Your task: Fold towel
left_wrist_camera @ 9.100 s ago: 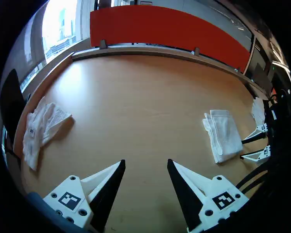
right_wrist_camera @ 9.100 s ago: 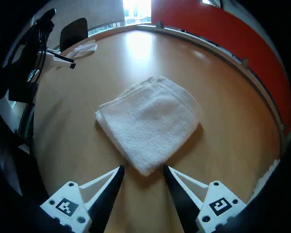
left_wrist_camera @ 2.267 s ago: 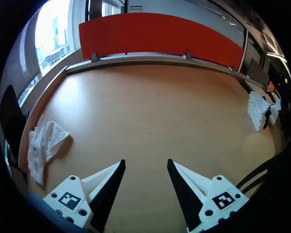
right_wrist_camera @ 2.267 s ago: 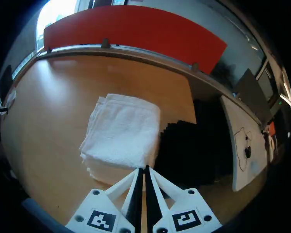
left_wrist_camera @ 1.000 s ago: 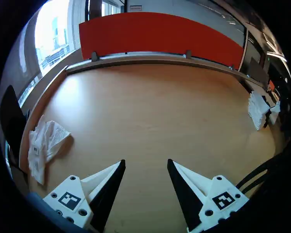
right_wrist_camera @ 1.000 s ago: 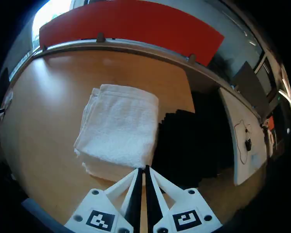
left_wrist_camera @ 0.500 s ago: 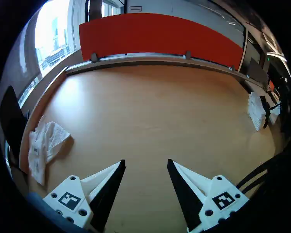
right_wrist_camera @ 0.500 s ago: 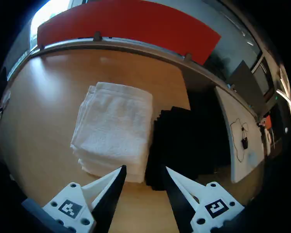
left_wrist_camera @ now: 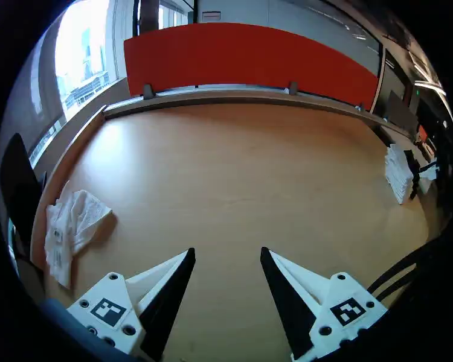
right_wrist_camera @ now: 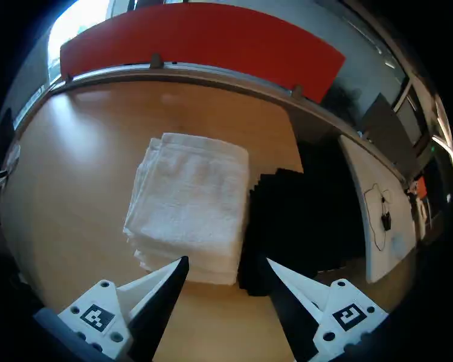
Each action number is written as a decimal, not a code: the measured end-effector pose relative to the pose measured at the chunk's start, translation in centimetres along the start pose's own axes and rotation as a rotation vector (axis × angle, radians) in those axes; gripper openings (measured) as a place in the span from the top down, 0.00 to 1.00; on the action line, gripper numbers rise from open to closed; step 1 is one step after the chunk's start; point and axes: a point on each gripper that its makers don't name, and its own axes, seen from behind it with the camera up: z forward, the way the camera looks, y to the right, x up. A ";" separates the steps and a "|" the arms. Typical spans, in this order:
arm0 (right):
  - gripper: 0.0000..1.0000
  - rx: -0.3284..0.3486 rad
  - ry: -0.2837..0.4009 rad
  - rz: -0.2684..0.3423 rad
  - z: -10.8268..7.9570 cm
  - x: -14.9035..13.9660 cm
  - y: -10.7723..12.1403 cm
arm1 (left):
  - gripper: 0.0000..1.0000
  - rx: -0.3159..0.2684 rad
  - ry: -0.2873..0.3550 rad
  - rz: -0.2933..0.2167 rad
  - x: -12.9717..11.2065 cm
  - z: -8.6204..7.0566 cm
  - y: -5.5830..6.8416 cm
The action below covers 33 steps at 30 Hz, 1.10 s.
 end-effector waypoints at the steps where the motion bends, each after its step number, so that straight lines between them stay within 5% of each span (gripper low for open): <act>1: 0.11 0.001 0.007 0.004 -0.1 0.1 -0.2 | 0.21 0.000 0.001 -0.001 0.0 -0.1 0.0; 33: 0.11 -0.049 0.374 0.207 -4.0 6.5 -6.6 | 0.21 0.005 0.061 -0.014 1.8 -1.3 -1.0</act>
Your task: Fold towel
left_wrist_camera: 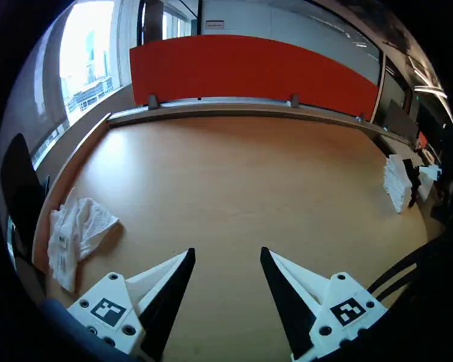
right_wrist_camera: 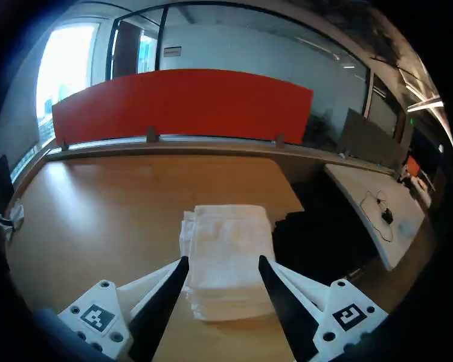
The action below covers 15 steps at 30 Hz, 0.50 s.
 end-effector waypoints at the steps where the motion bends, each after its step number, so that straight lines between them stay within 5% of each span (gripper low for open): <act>1: 0.11 -0.004 0.013 0.001 0.0 0.3 -0.2 | 0.21 0.000 0.003 -0.001 0.1 0.0 0.0; 15: 0.11 -0.014 0.230 0.088 -1.2 5.2 -3.7 | 0.21 0.021 0.082 -0.010 3.3 -0.3 -1.0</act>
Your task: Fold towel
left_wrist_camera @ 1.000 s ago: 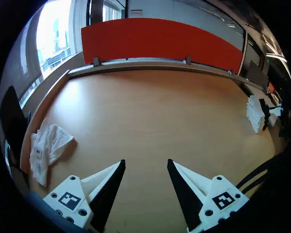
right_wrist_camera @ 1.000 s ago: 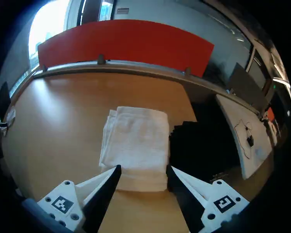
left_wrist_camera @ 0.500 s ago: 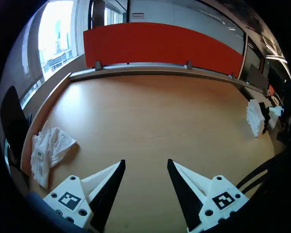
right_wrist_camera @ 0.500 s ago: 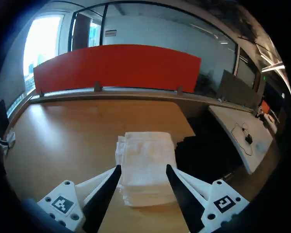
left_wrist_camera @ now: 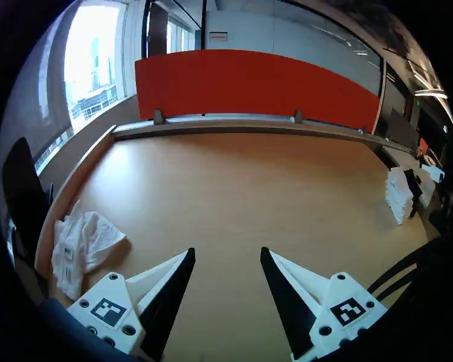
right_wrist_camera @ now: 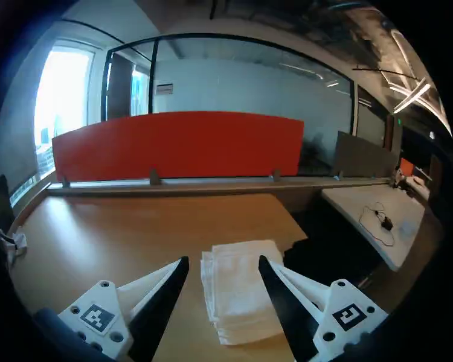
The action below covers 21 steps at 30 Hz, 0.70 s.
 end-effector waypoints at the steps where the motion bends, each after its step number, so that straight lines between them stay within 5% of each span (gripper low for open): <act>1: 0.11 0.003 0.016 0.007 0.0 0.3 -0.4 | 0.21 0.004 0.011 -0.001 0.4 0.0 -0.1; 11: 0.11 0.037 0.141 0.042 -0.6 3.3 -3.1 | 0.21 0.047 0.145 -0.027 4.9 -0.4 -1.3; 21: 0.11 0.043 0.195 0.044 -0.9 4.7 -4.9 | 0.21 0.076 0.273 -0.049 8.8 -1.3 -2.2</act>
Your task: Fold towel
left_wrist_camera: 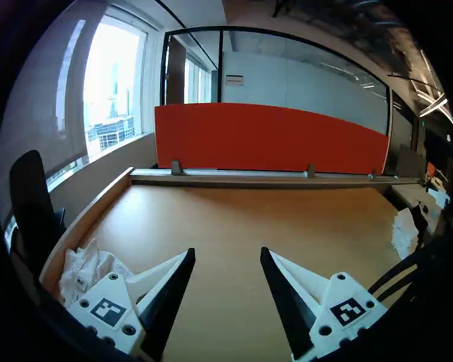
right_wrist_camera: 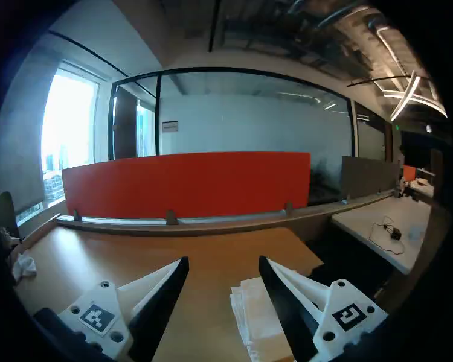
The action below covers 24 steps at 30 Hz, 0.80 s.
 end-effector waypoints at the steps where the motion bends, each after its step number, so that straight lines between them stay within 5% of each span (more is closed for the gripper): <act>1: 0.11 0.004 0.005 0.002 -0.1 0.2 -0.3 | 0.21 0.002 0.014 -0.002 0.4 0.0 -0.1; 24: 0.11 0.076 0.086 -0.004 0.2 3.6 -8.4 | 0.21 0.013 0.187 -0.014 6.1 0.4 -0.4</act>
